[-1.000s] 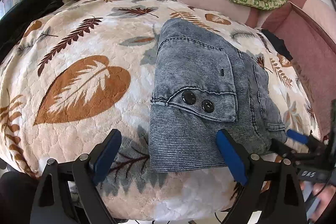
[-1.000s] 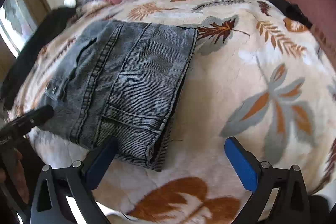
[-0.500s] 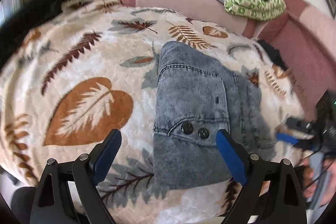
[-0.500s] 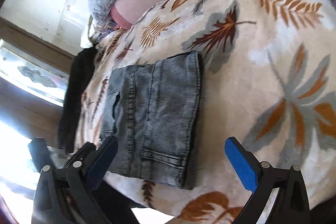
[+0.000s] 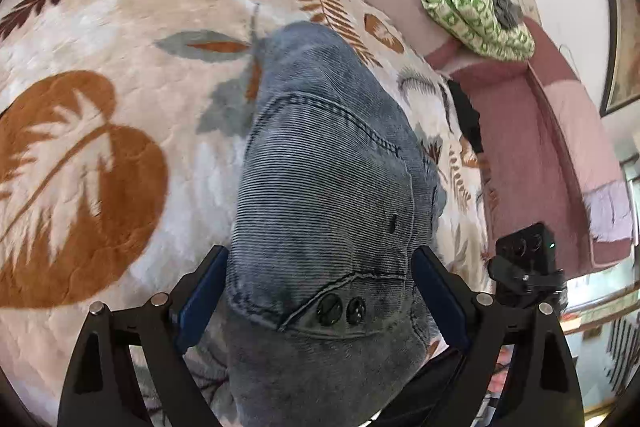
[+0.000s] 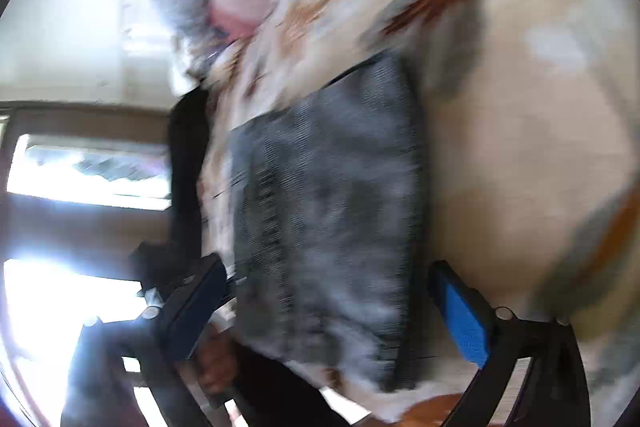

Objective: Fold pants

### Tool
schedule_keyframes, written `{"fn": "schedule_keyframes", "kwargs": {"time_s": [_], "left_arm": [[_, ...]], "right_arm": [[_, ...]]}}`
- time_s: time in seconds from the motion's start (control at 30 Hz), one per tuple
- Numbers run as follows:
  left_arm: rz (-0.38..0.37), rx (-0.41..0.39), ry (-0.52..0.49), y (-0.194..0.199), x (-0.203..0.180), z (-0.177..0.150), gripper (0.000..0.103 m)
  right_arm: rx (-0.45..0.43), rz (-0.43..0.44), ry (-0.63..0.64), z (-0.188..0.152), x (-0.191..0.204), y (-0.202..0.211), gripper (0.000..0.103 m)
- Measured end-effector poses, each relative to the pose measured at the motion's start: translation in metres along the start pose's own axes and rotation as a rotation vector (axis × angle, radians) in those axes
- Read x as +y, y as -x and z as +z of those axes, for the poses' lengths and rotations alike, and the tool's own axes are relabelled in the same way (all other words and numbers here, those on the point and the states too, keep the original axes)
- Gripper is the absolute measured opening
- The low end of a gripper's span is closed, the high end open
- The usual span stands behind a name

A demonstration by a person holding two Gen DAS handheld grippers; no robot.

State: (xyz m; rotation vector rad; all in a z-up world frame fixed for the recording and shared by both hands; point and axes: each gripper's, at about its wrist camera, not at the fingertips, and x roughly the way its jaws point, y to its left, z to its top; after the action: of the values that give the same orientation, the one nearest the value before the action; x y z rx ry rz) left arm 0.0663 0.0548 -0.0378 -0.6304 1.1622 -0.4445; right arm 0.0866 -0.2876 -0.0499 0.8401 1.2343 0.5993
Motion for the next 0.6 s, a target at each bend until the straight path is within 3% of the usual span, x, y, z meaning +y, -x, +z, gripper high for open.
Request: {"fn": "schedule_keyframes", "kwargs": {"time_s": [0.23,0.37,0.4,0.43,0.5,0.6], "left_arm": [[0.012,0.019,-0.023,-0.008,-0.004,0.005,0.094],[0.06,0.009,-0.075,-0.016,-0.017,0.004,0.096],[0.098,0.005,-0.094,-0.017,-0.022,0.002,0.094],[0.144,-0.001,-0.121,-0.018,-0.028,0.0,0.083],[0.21,-0.014,-0.166,-0.018,-0.034,-0.005,0.069],[0.248,-0.038,-0.216,-0.014,-0.044,-0.01,0.052]], "right_arm": [[0.009,-0.013,-0.04,0.004,-0.012,-0.009,0.096],[0.034,-0.098,0.016,0.005,0.0,-0.018,0.096],[0.034,-0.141,0.041,0.004,0.005,-0.021,0.091],[0.032,-0.183,0.064,0.002,0.008,-0.02,0.086],[0.025,-0.27,0.127,-0.004,0.016,-0.02,0.051],[0.007,-0.297,0.185,-0.012,0.024,-0.015,0.032]]}}
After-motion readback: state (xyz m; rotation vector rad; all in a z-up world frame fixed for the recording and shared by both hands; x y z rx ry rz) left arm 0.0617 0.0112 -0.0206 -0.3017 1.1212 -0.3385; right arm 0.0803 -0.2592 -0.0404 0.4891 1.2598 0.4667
